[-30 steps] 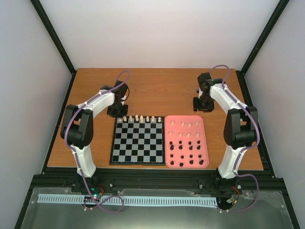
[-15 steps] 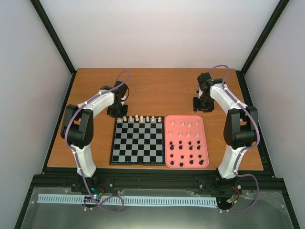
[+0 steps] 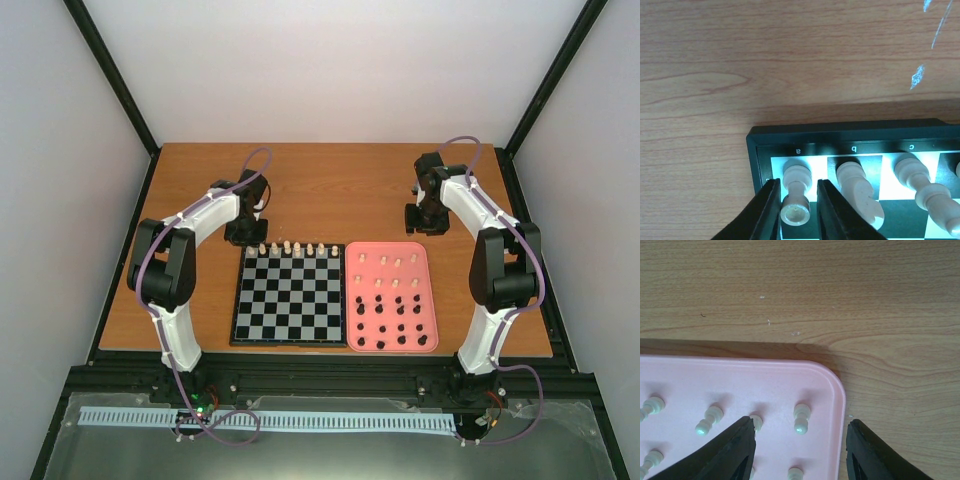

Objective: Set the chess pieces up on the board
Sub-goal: Place the chess piece on the chessboard, then pick up the chess piece from the storage box, then place the chess piece on the chessboard.

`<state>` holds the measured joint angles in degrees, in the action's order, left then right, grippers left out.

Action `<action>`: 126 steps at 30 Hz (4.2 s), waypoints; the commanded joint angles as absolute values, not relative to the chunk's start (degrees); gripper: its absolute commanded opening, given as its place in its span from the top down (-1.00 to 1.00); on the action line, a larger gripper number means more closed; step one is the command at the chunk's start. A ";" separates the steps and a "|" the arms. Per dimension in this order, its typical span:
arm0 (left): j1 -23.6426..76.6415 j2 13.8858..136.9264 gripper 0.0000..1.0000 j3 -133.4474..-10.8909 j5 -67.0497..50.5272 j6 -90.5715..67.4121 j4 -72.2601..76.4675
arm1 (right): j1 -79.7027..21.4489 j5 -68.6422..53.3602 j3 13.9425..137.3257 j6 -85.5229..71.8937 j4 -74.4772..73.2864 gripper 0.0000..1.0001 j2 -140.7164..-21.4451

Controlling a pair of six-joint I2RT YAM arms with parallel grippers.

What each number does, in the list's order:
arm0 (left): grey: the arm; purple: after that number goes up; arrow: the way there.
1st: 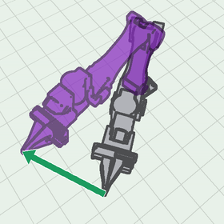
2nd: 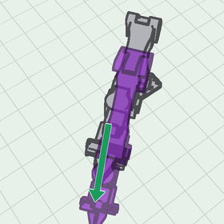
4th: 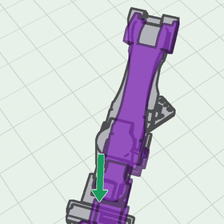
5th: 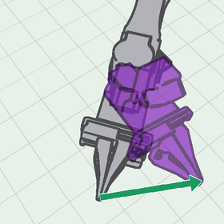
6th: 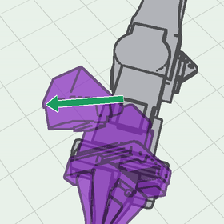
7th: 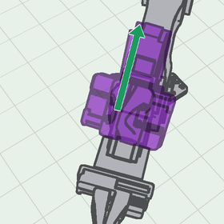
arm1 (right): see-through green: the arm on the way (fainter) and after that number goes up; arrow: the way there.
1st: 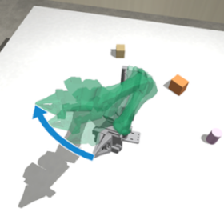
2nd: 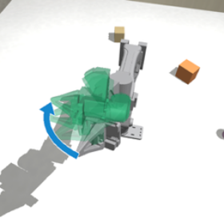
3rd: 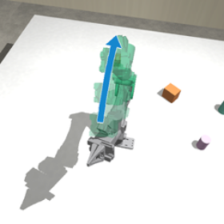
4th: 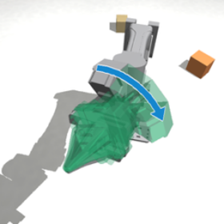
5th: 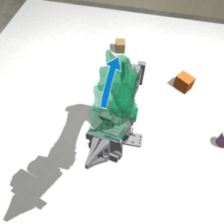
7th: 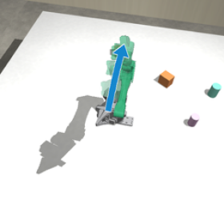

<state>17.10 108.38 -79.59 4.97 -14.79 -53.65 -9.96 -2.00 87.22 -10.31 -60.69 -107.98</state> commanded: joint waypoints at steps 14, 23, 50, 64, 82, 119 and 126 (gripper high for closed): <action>16.42 104.95 -0.10 -83.90 8.51 -15.21 -56.40 | -9.90 -1.18 85.27 -9.95 -63.15 -0.51 -104.60; 16.45 102.39 -0.24 -89.75 9.39 -15.03 -59.72 | -10.37 -1.25 80.38 -10.42 -63.19 -0.47 -101.34; 22.60 100.30 -0.23 -98.98 5.22 -16.16 -65.39 | -11.34 -1.14 78.62 -11.02 -58.50 0.12 -109.10; 23.10 100.07 -0.22 -97.38 4.57 -16.37 -64.62 | -11.33 -0.33 81.02 -10.93 -57.05 0.42 -114.18; 22.69 100.00 -0.22 -95.87 5.13 -15.65 -64.45 | -17.77 -0.68 87.66 -13.78 -64.37 0.94 -106.40; 12.04 90.01 -0.25 -88.03 3.25 -16.96 -62.76 | -40.17 -5.62 103.31 -18.90 -63.16 0.91 -125.36; 11.99 89.67 -0.25 -87.80 3.08 -16.79 -62.58 | -40.25 -4.53 102.99 -19.45 -62.30 0.90 -125.99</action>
<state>12.25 91.55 -87.83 3.18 -16.80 -63.75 -39.64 -5.76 102.00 -18.44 -63.13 -125.21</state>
